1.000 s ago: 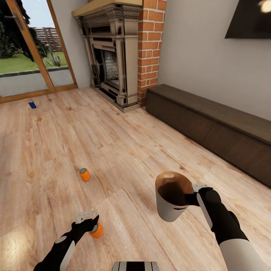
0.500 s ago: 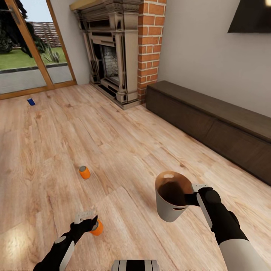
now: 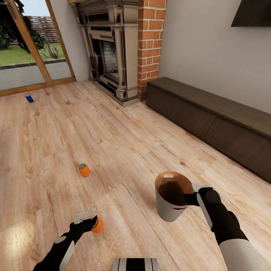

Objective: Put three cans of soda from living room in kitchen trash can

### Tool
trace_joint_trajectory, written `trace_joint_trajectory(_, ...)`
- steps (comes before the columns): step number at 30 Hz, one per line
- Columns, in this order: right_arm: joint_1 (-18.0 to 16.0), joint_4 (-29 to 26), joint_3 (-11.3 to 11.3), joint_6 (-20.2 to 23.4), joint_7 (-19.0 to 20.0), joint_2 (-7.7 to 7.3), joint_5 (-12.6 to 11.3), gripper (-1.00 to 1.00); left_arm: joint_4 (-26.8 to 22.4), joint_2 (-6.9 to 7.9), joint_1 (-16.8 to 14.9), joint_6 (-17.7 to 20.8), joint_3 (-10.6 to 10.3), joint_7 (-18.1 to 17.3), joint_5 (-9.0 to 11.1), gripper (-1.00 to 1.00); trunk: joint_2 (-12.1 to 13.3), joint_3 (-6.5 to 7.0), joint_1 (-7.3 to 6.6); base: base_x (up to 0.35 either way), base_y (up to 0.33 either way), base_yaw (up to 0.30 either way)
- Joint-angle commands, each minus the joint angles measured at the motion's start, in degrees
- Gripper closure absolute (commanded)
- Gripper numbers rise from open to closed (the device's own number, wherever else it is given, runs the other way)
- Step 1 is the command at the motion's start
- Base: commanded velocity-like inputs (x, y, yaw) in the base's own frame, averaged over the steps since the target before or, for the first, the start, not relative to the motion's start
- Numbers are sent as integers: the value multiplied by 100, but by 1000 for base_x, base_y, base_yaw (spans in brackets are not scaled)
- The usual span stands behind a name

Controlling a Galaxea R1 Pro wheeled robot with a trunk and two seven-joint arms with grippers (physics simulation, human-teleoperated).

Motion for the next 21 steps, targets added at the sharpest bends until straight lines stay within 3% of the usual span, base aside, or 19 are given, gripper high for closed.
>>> trace_joint_trajectory(1, -3, -2, 0, -2, 12, 0, -63, 100, 0, 0, 0, 0, 0, 1, 0, -100, 0, -9, -1, 0, 0, 0)
trace_joint_trajectory(13, -1, -2, 0, -2, 12, 0, -63, 100, 0, 0, 0, 0, 0, 2, 0, -100, 0, -107, -1, 1, 0, 0)
trace_joint_trajectory(21, -2, -2, 0, -2, 12, 0, -63, 100, 1, 0, 0, -7, 0, -1, -7, -100, 0, -115, -1, 132, 0, 0)
